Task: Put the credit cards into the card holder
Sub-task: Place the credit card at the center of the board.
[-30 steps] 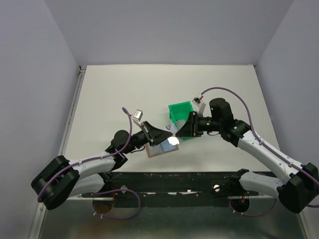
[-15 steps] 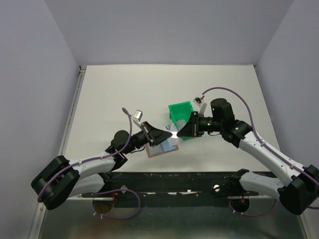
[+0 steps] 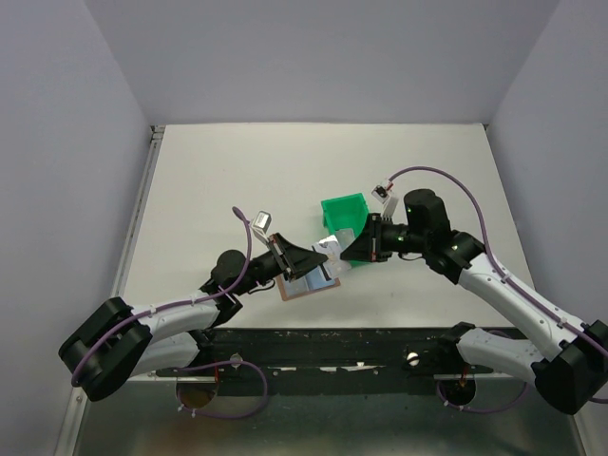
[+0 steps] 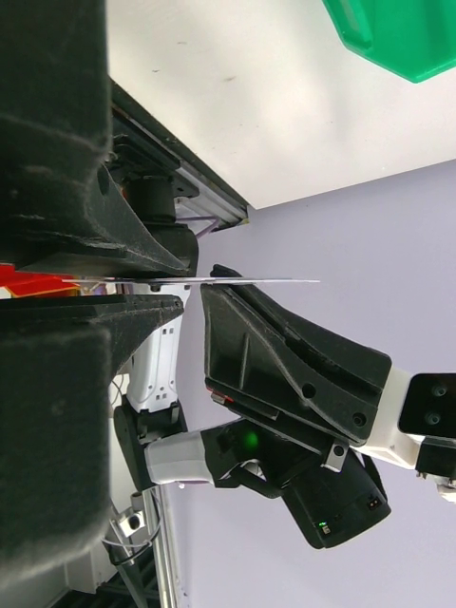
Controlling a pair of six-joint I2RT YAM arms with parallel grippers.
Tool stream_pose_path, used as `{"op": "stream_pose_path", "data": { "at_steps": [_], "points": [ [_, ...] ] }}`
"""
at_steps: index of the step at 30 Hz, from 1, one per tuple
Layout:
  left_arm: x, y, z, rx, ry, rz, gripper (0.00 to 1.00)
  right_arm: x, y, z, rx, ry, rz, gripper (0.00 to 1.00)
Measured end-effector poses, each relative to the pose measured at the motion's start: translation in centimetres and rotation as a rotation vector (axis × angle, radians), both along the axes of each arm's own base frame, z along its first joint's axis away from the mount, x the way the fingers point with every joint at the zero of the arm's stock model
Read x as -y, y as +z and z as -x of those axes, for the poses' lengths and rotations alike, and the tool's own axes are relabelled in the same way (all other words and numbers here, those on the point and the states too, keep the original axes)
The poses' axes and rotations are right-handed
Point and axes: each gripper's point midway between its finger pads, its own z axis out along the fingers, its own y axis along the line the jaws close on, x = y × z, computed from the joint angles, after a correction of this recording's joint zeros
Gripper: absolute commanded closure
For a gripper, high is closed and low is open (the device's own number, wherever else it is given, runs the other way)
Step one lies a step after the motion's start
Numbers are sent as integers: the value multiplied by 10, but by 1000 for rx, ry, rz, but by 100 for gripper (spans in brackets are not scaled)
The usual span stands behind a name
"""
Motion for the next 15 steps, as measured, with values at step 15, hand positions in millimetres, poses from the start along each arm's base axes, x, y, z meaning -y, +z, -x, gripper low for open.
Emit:
{"op": "stream_pose_path", "data": {
  "at_steps": [15],
  "points": [
    [-4, -4, 4, -3, 1, -3, 94, 13, 17, -1, 80, -68, 1, 100]
  ]
}}
